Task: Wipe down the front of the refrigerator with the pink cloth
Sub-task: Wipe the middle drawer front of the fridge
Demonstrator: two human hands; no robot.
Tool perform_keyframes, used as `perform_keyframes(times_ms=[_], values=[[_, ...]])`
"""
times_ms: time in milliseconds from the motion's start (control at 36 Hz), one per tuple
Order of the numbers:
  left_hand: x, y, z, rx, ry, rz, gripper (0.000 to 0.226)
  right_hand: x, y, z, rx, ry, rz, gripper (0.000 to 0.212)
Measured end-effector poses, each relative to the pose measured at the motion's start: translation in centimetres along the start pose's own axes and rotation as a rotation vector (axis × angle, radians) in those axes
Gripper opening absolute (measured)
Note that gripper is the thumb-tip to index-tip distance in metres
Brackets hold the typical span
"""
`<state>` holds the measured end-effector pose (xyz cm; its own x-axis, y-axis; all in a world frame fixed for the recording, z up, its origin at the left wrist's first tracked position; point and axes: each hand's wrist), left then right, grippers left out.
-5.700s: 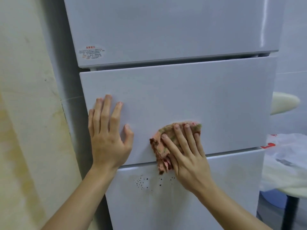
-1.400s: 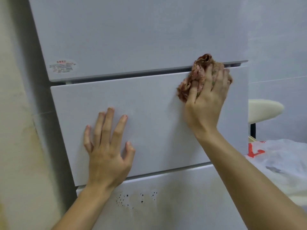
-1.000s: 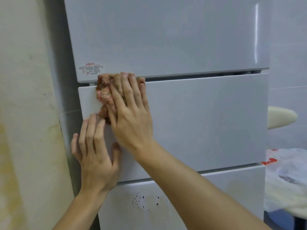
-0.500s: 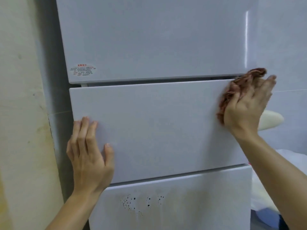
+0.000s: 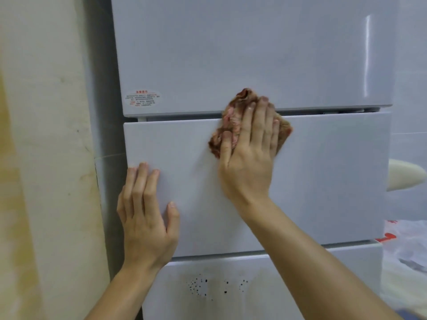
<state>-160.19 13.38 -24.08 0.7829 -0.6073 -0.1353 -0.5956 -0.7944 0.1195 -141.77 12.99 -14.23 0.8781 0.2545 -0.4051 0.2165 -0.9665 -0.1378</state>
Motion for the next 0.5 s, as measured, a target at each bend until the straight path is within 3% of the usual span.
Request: perform_keyframes(times_ms=[306, 417, 500], values=[[-1.2, 0.7, 0.3, 0.015, -0.037, 0.028, 0.067, -7.4, -2.6, 3.2, -0.188, 0.263, -0.107, 0.063], [-1.5, 1.0, 0.6, 0.024, -0.039, 0.026, 0.072, -9.4, -3.6, 3.4, -0.243, 0.37, -0.18, 0.055], [-2.0, 1.4, 0.9, 0.024, -0.026, 0.038, 0.063, -9.2, -3.6, 3.2, -0.254, 0.413, -0.218, 0.048]])
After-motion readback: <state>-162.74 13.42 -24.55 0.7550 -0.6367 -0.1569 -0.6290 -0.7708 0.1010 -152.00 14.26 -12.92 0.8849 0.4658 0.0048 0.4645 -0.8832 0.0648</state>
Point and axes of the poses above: each hand's wrist, its own z-axis away from the middle knuckle, its own y-axis out of the back of the hand, x = y × z, and after that the axes turned 15 degrees about -y, right-handed
